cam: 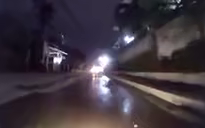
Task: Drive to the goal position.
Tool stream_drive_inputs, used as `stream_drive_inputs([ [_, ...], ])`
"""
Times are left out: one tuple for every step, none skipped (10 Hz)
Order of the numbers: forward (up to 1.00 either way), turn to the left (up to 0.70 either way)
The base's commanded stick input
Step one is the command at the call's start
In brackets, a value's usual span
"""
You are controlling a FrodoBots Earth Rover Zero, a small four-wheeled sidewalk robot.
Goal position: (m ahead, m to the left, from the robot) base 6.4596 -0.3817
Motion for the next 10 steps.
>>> stream_drive_inputs([
  [0.7,0.0],
  [0.7,0.0],
  [0.7,0.0],
  [0.7,0.0],
  [0.7,0.0],
  [0.7,0.0],
  [0.7,0.0],
  [0.7,0.0],
  [0.7,0.0],
  [0.7,0.0],
])
